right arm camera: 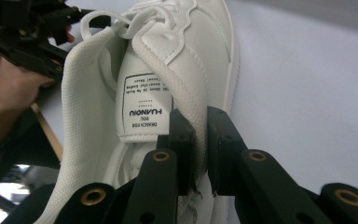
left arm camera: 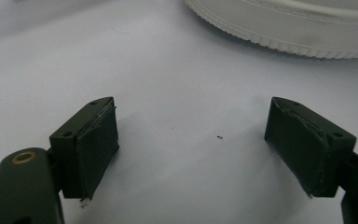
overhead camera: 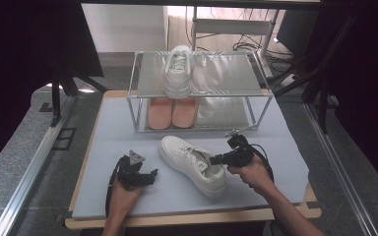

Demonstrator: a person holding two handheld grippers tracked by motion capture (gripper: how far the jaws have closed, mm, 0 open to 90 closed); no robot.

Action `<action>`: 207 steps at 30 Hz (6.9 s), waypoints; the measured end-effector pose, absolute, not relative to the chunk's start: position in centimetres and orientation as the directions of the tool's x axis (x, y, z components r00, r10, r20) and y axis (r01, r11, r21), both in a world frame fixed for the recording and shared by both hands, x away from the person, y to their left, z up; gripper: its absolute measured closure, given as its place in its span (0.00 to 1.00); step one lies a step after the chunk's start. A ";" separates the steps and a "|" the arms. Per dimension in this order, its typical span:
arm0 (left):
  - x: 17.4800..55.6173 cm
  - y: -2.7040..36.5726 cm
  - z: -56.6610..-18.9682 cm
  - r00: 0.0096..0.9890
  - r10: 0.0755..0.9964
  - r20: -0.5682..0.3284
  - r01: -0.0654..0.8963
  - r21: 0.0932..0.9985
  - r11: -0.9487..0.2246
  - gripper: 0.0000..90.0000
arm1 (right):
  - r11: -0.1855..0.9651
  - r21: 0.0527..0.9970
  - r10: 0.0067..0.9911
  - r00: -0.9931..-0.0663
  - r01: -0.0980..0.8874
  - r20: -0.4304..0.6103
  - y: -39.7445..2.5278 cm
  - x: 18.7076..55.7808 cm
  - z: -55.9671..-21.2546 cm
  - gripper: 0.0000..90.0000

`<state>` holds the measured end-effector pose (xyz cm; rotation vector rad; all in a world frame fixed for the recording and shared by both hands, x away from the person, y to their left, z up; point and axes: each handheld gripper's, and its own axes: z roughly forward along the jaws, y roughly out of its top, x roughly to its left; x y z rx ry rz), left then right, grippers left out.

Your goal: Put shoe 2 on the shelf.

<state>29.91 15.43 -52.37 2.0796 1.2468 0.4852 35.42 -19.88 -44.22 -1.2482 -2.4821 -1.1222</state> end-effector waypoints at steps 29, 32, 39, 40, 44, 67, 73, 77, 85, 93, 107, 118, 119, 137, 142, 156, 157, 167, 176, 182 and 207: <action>29.9 15.4 -52.4 0.477 0.879 -0.016 0.634 0.699 -0.331 0.19 | 0.092 0.510 0.492 -0.485 0.855 0.723 -25.2 36.3 -40.8 0.91; 29.9 15.4 -52.4 0.477 0.879 -0.015 0.633 0.699 -0.332 0.19 | 0.064 0.515 0.487 -0.477 0.855 0.732 -25.9 36.3 -40.0 0.91; 30.0 15.5 -52.4 0.478 0.878 -0.016 0.634 0.698 -0.333 0.19 | 0.007 0.519 0.486 -0.457 0.855 0.745 -27.9 36.1 -38.0 0.91; 30.0 15.4 -52.4 0.478 0.878 -0.016 0.634 0.698 -0.333 0.19 | -0.003 0.518 0.485 -0.452 0.855 0.749 -28.2 36.1 -37.7 0.91; 30.0 15.5 -52.4 0.478 0.878 -0.016 0.635 0.697 -0.333 0.19 | -0.037 0.522 0.483 -0.442 0.852 0.755 -29.3 35.9 -36.9 0.91; 30.0 15.5 -52.4 0.480 0.877 -0.017 0.636 0.696 -0.334 0.19 | -0.232 0.536 0.465 -0.391 0.812 0.794 -32.6 37.7 -32.1 0.90; 30.0 15.5 -52.4 0.479 0.878 -0.017 0.636 0.696 -0.333 0.19 | -0.265 0.545 0.488 -0.378 0.795 0.787 -31.9 39.3 -31.5 0.90; 30.0 15.5 -52.4 0.479 0.877 -0.017 0.636 0.696 -0.333 0.19 | -0.289 0.557 0.513 -0.366 0.779 0.777 -30.9 40.7 -31.3 0.90; 30.0 15.5 -52.4 0.479 0.877 -0.017 0.635 0.697 -0.334 0.19 | -0.313 0.584 0.576 -0.339 0.749 0.744 -28.8 43.4 -30.7 0.90; 30.0 15.4 -52.4 0.476 0.879 -0.019 0.634 0.700 -0.328 0.19 | -0.336 0.614 0.646 -0.300 0.714 0.702 -27.2 45.9 -30.6 0.90; 29.9 15.4 -52.4 0.476 0.879 -0.017 0.633 0.701 -0.329 0.19 | -0.324 0.672 0.699 -0.310 0.666 0.644 -25.0 48.0 -30.0 0.79; 29.9 15.4 -52.4 0.477 0.879 -0.017 0.633 0.700 -0.330 0.19 | -0.352 0.656 0.619 -0.360 0.668 0.698 -27.6 47.2 -29.9 0.64; 29.9 15.4 -52.4 0.477 0.879 -0.018 0.633 0.701 -0.329 0.19 | -0.351 0.659 0.614 -0.367 0.666 0.698 -27.9 46.9 -29.9 0.64; 29.9 15.4 -52.4 0.477 0.879 -0.016 0.633 0.700 -0.331 0.19 | -0.222 0.754 0.662 -0.472 0.618 0.582 -30.9 41.0 -32.7 0.74; 29.9 15.4 -52.4 0.477 0.879 -0.016 0.633 0.700 -0.330 0.19 | -0.171 0.778 0.661 -0.515 0.605 0.546 -29.9 39.5 -33.9 0.90; 29.9 15.4 -52.4 0.478 0.878 -0.016 0.633 0.700 -0.332 0.19 | -0.119 0.802 0.635 -0.576 0.586 0.515 -27.4 39.7 -35.9 1.00; 29.9 15.4 -52.4 0.478 0.878 -0.016 0.633 0.700 -0.332 0.19 | -0.121 0.802 0.636 -0.575 0.585 0.516 -27.2 39.8 -35.9 1.00; 29.9 15.4 -52.4 0.478 0.878 -0.016 0.633 0.700 -0.331 0.19 | -0.088 0.809 0.635 -0.593 0.581 0.495 -24.6 40.4 -35.8 1.00; 29.9 15.4 -52.4 0.478 0.878 -0.015 0.633 0.700 -0.332 0.19 | -0.060 0.834 0.671 -0.596 0.549 0.441 -21.7 41.7 -35.9 1.00; 29.9 15.5 -52.3 0.481 0.877 -0.012 0.633 0.697 -0.337 0.19 | -0.055 0.837 0.689 -0.586 0.544 0.427 -21.0 42.6 -36.0 1.00; 29.9 15.5 -52.4 0.481 0.877 -0.014 0.632 0.698 -0.336 0.19 | -0.013 0.844 0.669 -0.623 0.536 0.406 -18.5 43.6 -36.1 1.00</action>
